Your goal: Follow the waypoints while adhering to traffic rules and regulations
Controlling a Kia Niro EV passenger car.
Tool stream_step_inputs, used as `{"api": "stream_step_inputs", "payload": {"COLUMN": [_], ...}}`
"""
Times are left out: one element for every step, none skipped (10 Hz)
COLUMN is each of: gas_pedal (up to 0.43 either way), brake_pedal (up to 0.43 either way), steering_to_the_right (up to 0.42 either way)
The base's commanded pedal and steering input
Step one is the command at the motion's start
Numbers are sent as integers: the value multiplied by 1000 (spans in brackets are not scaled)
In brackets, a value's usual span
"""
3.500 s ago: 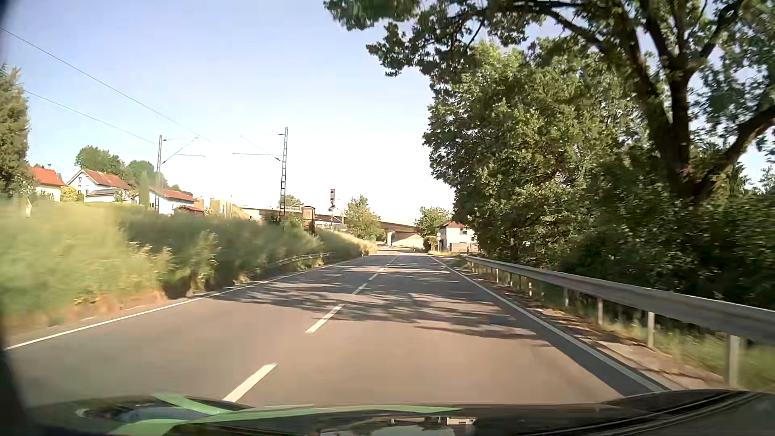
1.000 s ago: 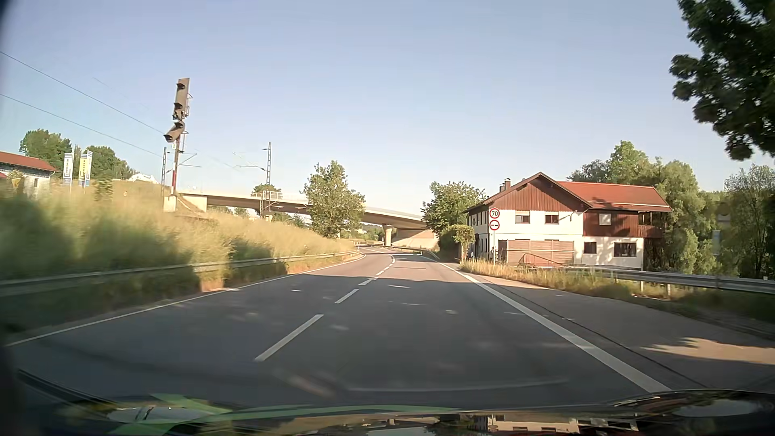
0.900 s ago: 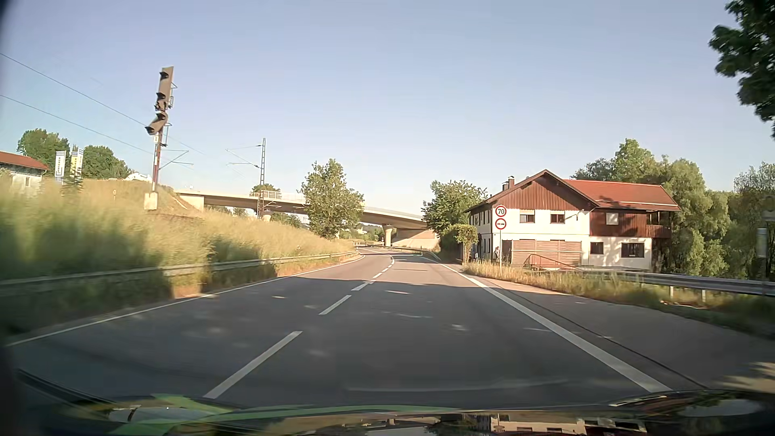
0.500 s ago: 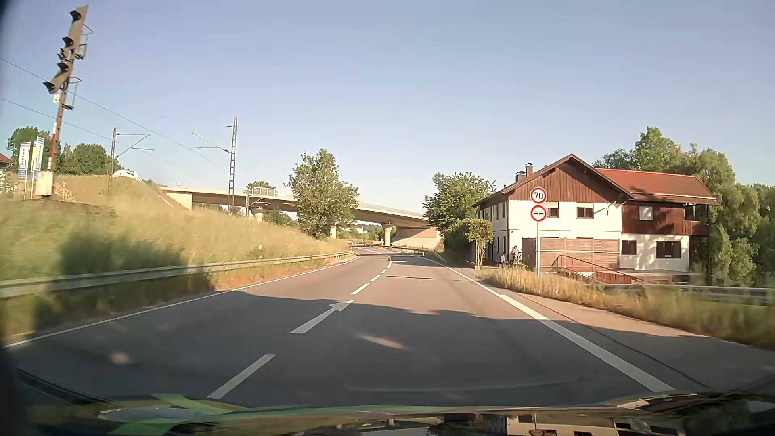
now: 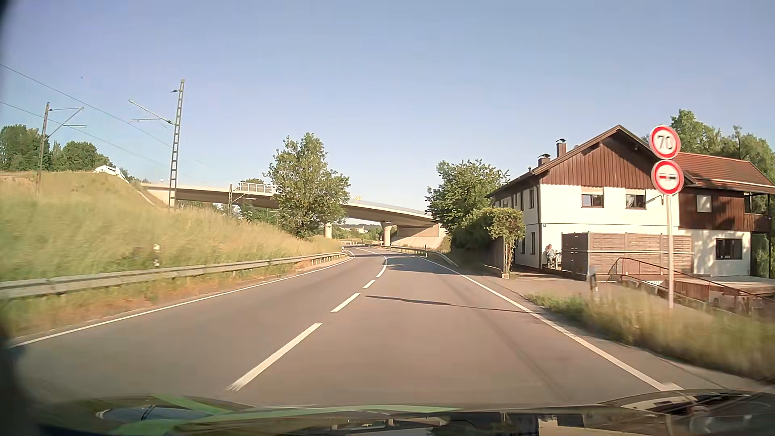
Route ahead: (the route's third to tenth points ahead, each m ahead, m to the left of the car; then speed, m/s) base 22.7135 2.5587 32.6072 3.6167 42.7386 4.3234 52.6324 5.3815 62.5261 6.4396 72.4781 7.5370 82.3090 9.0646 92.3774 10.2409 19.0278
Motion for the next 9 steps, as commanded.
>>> {"api": "stream_step_inputs", "payload": {"gas_pedal": [98,98,98,98,98,98,98,98,98], "brake_pedal": [0,0,0,0,0,0,0,0,0], "steering_to_the_right": [-2,-2,-1,-2,-2,-2,-1,-2,-4]}}
